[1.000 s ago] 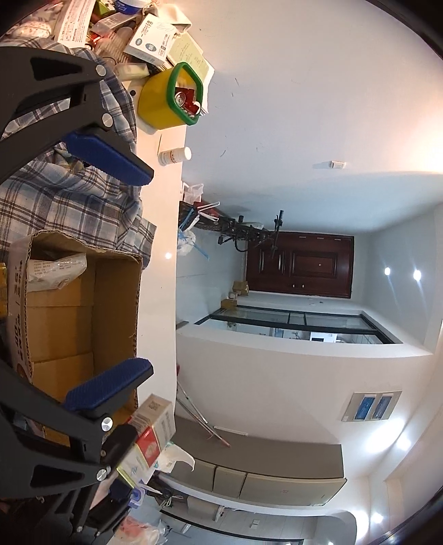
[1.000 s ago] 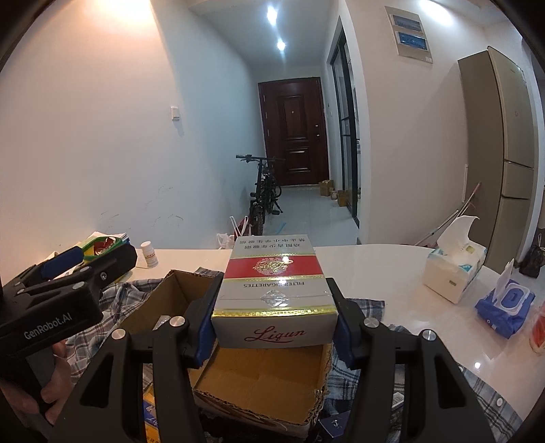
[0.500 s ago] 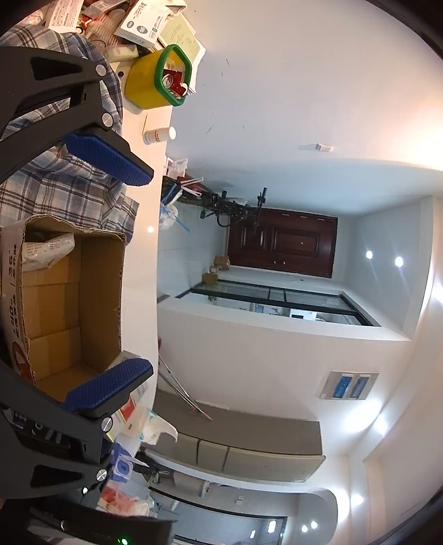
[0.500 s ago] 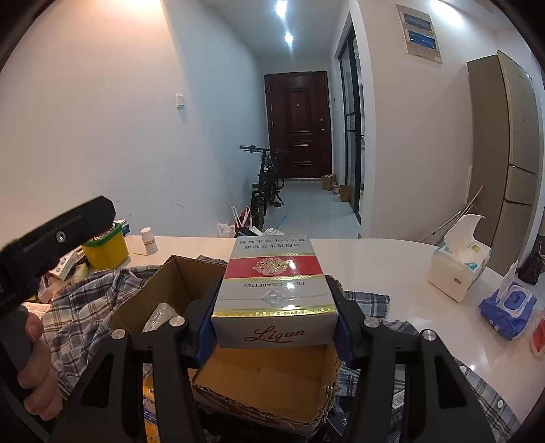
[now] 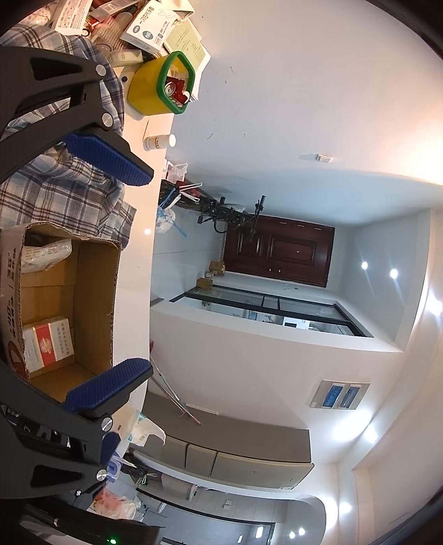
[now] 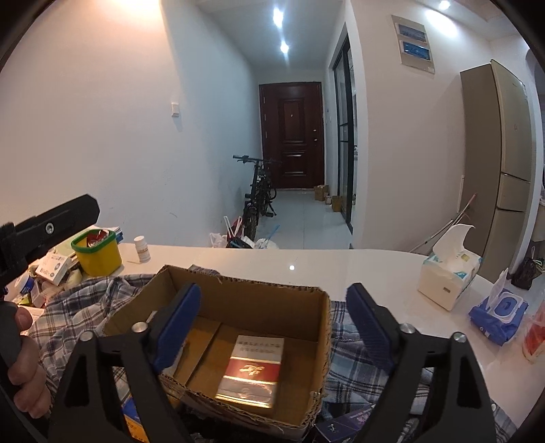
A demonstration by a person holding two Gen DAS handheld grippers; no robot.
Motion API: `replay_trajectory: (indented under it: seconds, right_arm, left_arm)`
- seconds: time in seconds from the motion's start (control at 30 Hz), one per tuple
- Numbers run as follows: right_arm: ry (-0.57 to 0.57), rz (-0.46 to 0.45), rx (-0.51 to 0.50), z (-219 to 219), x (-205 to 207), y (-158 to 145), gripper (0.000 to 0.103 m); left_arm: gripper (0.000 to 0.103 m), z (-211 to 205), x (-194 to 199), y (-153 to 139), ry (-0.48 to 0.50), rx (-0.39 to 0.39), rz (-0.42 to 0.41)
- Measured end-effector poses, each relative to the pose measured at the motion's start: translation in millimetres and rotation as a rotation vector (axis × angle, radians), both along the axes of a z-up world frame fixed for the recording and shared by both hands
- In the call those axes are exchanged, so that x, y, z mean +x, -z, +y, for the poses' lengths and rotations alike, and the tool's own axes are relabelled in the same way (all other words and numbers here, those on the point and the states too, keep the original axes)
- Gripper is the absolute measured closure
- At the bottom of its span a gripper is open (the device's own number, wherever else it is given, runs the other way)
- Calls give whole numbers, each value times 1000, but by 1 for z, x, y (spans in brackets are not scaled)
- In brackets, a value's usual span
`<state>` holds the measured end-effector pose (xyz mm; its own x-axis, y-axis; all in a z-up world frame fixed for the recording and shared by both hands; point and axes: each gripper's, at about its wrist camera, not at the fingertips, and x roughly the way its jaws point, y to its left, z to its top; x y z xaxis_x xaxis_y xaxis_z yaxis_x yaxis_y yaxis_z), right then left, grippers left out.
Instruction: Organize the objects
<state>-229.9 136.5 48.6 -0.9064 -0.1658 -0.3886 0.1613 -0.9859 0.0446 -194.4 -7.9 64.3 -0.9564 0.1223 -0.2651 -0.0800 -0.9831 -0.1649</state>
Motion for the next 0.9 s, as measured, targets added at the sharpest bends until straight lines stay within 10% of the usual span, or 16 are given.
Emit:
replay_trajectory:
  seconds: [0.9]
  right_arm:
    - [3,314,-48,27,100,-85,3]
  left_arm:
    - [0,6,98,-75,-57,-22,238]
